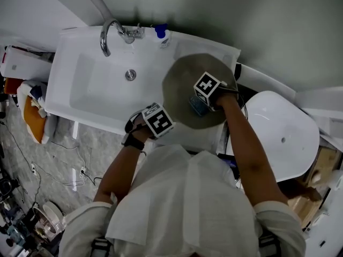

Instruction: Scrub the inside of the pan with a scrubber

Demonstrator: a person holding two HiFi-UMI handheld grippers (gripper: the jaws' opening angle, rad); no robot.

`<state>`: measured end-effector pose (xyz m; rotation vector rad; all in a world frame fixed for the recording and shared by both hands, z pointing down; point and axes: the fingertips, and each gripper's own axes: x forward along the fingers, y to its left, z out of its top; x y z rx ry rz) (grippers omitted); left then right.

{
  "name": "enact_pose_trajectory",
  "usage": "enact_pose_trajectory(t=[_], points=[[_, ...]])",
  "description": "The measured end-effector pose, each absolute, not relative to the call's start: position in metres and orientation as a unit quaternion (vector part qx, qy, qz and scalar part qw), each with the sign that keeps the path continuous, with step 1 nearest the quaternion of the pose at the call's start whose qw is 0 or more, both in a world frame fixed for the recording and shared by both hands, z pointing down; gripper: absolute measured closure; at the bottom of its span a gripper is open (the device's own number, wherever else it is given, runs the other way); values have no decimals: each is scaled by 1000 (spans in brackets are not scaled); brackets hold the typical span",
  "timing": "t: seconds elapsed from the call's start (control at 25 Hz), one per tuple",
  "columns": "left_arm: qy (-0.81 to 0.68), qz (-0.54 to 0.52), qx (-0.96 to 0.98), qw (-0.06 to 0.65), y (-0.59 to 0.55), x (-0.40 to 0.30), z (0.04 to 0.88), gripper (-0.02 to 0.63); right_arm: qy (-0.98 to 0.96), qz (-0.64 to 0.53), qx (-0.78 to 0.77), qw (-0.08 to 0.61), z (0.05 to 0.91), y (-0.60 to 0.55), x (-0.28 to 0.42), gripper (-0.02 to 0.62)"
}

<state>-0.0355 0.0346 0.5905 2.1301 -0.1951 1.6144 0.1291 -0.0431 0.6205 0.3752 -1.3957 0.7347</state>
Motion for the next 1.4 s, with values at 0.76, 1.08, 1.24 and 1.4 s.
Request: enact_pose_trajectory(t=[0.76, 1.08, 1.24, 1.4], points=[[-64, 576, 781, 231, 35, -37, 591, 344, -736, 432, 438, 282, 573, -116, 65, 359], [-62, 575, 782, 232, 37, -37, 590, 344, -701, 319, 454, 448, 608, -115, 45, 361], [-63, 576, 781, 232, 36, -37, 592, 344, -717, 262, 422, 489, 613, -123, 44, 394], [-62, 576, 781, 233, 35, -37, 592, 344, -720, 264, 418, 486, 613, -130, 59, 436]])
